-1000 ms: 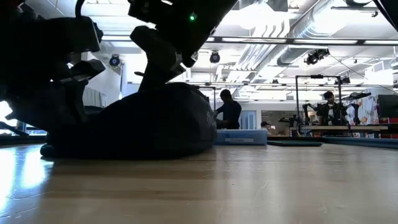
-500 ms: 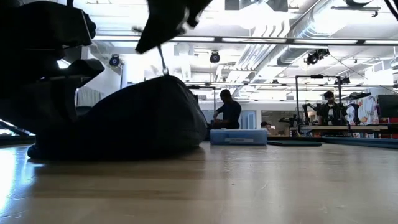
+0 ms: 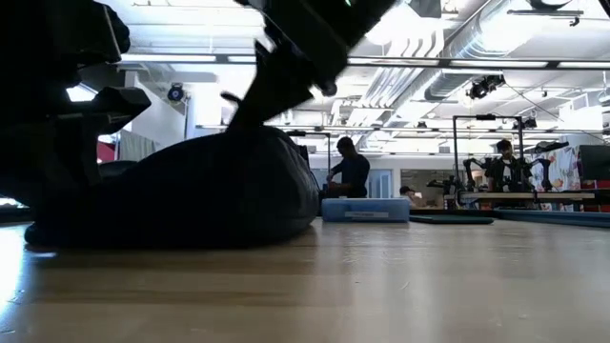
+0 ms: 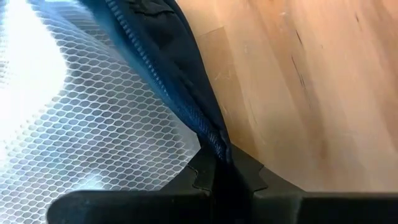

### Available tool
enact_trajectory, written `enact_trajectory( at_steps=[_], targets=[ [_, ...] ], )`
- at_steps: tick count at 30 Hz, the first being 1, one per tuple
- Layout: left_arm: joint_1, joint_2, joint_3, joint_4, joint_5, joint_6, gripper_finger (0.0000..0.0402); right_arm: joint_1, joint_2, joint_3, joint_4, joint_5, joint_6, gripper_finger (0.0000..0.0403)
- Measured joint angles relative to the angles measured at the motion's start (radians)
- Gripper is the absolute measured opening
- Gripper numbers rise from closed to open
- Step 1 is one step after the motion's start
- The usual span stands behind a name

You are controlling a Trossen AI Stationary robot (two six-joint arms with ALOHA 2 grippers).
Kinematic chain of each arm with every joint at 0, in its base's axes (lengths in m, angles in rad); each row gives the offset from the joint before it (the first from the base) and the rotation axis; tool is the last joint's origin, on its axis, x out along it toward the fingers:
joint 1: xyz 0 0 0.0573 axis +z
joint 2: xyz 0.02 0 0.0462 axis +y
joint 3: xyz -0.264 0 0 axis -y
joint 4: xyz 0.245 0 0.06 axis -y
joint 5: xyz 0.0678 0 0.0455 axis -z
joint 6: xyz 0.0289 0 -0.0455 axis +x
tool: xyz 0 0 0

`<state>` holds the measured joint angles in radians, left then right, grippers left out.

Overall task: Unpack backpack
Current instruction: Remove the blue zipper bag from the black backpack

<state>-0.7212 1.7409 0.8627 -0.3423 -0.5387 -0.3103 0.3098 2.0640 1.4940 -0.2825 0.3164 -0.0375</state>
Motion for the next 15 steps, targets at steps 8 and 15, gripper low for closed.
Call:
enact_trajectory(
  at_steps=[8, 15],
  targets=[
    [0.0, 0.001, 0.0, 0.03, -0.005, 0.032, 0.0, -0.033, 0.0, -0.033, 0.038, -0.064, 0.026, 0.0039],
    [0.001, 0.001, 0.0, 0.06, -0.021, 0.052, 0.0, -0.02, 0.049, -0.029, 0.145, -0.076, -0.069, 0.0198]
  ],
)
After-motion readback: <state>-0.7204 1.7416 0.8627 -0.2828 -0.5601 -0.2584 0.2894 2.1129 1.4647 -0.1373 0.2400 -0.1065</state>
